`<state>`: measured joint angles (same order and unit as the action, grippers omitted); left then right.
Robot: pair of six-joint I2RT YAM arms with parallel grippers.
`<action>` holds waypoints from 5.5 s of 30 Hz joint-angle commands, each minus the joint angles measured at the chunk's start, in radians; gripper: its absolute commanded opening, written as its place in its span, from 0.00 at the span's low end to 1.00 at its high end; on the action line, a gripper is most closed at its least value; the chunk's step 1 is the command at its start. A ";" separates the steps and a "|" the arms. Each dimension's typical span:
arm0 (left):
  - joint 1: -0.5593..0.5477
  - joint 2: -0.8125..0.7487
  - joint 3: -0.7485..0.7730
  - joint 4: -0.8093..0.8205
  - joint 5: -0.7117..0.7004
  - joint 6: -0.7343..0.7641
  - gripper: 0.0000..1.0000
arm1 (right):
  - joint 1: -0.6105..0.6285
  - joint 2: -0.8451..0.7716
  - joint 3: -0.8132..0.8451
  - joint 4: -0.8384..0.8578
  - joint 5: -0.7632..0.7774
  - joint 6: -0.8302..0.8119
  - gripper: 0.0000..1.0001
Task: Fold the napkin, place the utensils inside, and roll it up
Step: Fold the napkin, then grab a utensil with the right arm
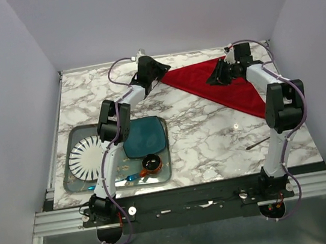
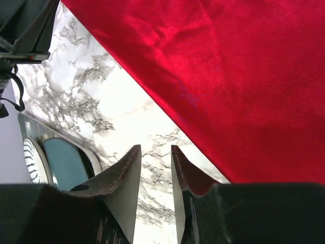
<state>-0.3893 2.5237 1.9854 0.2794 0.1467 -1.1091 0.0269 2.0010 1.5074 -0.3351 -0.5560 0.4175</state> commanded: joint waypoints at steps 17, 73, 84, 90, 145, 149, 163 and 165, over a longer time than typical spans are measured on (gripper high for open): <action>0.119 0.119 0.004 -0.105 -0.081 -0.213 0.00 | -0.022 -0.008 -0.163 0.047 0.080 0.121 0.33; 0.136 0.149 0.036 -0.141 0.062 -0.239 0.00 | -0.473 -0.591 -0.619 -0.137 0.189 -0.046 0.35; 0.136 0.138 -0.013 -0.118 0.051 -0.253 0.00 | -0.478 -0.340 -0.487 -0.154 0.336 0.010 0.26; 0.139 0.132 -0.013 -0.118 0.057 -0.259 0.00 | -0.484 -0.317 -0.530 -0.194 0.524 -0.011 0.27; -0.129 -0.994 -0.636 -0.605 0.109 0.511 0.77 | -0.459 -0.548 -0.748 -0.435 0.696 0.335 0.54; -0.137 -0.962 -0.619 -0.595 0.172 0.505 0.75 | -0.459 -0.513 -0.734 -0.415 0.691 0.366 0.52; -0.145 -0.950 -0.628 -0.577 0.182 0.503 0.74 | -0.463 -0.531 -0.791 -0.415 0.735 0.527 0.26; -0.145 -0.960 -0.629 -0.577 0.180 0.503 0.74 | -0.466 -0.561 -0.820 -0.418 0.743 0.558 0.17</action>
<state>-0.5304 1.5749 1.3514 -0.2977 0.2989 -0.6170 -0.4313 1.4677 0.7719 -0.7612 0.1074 0.8684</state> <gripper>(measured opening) 0.743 0.239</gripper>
